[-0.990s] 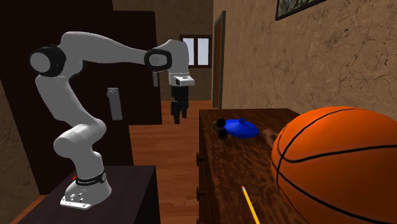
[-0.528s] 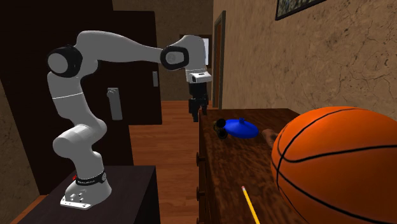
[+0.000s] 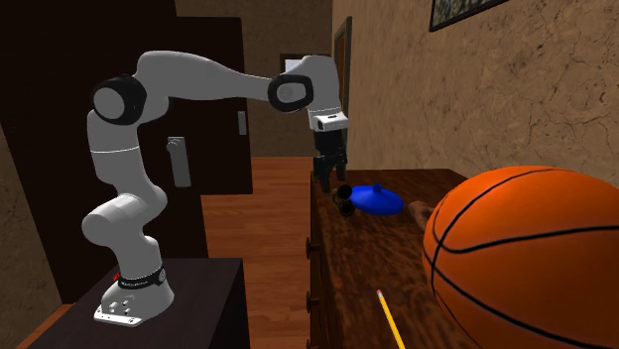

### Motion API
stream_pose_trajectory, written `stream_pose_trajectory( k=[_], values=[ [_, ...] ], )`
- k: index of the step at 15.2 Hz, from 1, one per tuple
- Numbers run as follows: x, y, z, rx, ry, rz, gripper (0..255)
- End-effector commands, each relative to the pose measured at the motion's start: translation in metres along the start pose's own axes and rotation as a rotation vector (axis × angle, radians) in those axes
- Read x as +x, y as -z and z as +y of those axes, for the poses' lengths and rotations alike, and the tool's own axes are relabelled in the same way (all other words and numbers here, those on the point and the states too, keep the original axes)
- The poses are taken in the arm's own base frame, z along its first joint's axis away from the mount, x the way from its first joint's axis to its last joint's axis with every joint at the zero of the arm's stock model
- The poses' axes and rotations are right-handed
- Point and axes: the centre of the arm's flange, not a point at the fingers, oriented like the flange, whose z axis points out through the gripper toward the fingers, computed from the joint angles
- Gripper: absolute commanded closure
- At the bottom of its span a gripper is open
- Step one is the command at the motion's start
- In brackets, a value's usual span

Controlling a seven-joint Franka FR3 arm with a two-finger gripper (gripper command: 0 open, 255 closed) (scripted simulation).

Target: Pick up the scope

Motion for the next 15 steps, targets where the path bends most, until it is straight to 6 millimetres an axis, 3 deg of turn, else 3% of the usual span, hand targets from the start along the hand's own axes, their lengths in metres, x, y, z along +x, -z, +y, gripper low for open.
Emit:
stream_pose_trajectory(
  k=[1, 5, 6, 15],
  values=[
    [-0.001, -0.011, 0.001, 0.001, -0.001, 0.001, 0],
    [-0.002, -0.024, 0.002, 0.001, -0.001, 0.001, 0],
    [-0.002, -0.025, 0.002, 0.001, -0.002, 0.001, 255],
    [-0.002, -0.024, 0.002, 0.001, -0.001, 0.001, 255]
  ],
)
